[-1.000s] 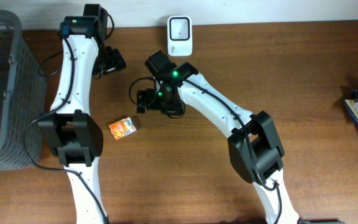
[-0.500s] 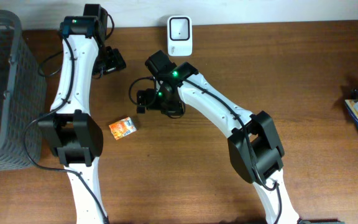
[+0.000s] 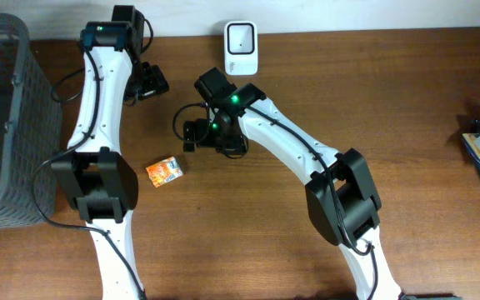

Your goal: Scan the item barcode

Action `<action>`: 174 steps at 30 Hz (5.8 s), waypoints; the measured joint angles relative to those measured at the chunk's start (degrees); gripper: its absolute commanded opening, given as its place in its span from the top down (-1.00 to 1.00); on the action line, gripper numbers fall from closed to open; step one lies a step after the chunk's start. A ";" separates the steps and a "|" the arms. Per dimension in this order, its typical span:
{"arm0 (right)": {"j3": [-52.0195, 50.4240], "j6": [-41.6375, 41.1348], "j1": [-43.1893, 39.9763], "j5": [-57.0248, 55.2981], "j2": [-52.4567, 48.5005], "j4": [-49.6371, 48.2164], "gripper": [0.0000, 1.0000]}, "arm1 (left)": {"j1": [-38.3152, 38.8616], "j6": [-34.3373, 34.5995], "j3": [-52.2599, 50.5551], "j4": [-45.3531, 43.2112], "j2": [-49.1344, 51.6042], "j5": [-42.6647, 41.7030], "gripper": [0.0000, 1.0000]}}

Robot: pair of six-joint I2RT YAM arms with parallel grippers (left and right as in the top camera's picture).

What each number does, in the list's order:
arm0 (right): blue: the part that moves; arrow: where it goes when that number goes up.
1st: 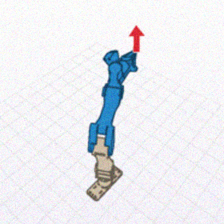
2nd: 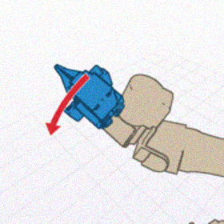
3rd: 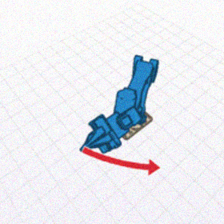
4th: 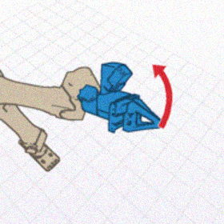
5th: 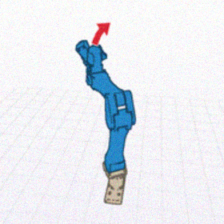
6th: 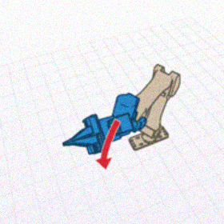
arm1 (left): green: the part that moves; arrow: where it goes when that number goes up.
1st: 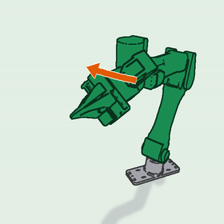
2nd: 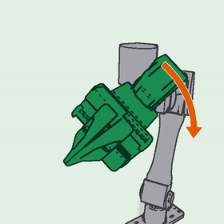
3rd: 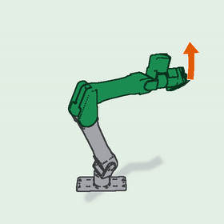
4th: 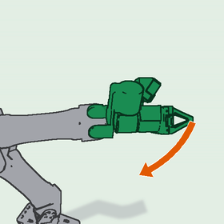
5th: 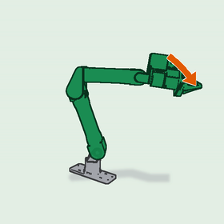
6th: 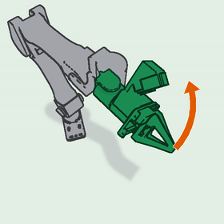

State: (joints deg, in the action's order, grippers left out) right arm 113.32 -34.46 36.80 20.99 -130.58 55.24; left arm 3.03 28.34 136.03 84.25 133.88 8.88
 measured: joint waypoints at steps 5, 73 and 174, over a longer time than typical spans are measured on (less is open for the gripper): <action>0.00 -0.02 0.00 0.00 0.00 0.00 -0.97 | 0.00 0.00 0.00 0.00 0.00 0.00 -0.98; -22.86 -5.31 -1.29 13.18 6.23 -33.24 -0.40 | 0.00 0.00 0.00 -1.38 0.00 0.00 -0.98; -6.03 25.46 -19.30 -16.92 10.47 -11.04 0.92 | 0.00 0.00 0.00 -1.38 0.00 0.02 -0.98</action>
State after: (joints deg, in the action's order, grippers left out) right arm 107.28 -8.99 17.50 4.08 -120.11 44.21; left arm 3.03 28.34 136.03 82.87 133.88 8.91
